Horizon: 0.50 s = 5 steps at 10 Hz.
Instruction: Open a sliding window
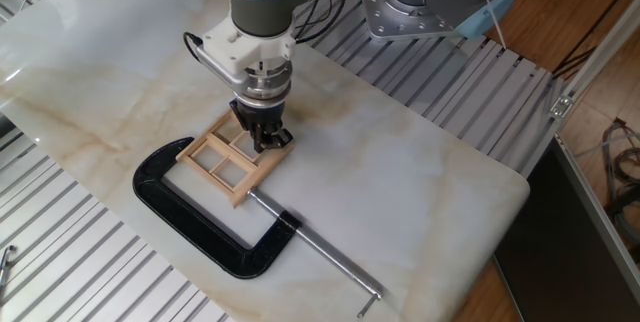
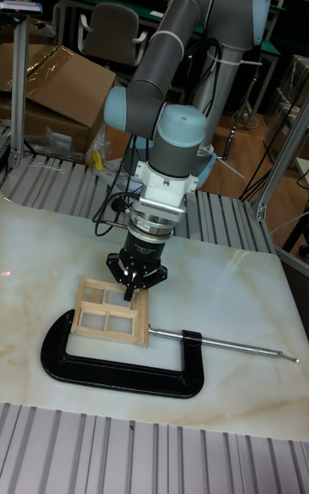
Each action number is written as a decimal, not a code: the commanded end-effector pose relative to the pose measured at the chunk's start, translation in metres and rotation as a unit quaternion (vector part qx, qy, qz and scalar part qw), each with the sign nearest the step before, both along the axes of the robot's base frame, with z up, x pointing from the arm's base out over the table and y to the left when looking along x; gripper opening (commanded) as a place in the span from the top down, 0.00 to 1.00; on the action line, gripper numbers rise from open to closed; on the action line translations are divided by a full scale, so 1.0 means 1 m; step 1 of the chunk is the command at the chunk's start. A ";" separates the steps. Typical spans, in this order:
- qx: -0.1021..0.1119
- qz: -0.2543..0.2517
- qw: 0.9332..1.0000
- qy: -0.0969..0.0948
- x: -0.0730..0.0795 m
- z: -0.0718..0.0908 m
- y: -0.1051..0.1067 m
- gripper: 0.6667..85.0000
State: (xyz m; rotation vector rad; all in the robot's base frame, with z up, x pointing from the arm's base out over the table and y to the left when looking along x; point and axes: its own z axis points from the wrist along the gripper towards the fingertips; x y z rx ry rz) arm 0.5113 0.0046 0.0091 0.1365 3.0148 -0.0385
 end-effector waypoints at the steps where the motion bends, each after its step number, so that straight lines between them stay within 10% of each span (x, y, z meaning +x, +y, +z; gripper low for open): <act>1: 0.004 -0.009 1.000 -0.003 0.001 0.001 0.006 1.00; 5: 0.022 -0.019 1.000 -0.002 0.000 0.002 0.014 1.00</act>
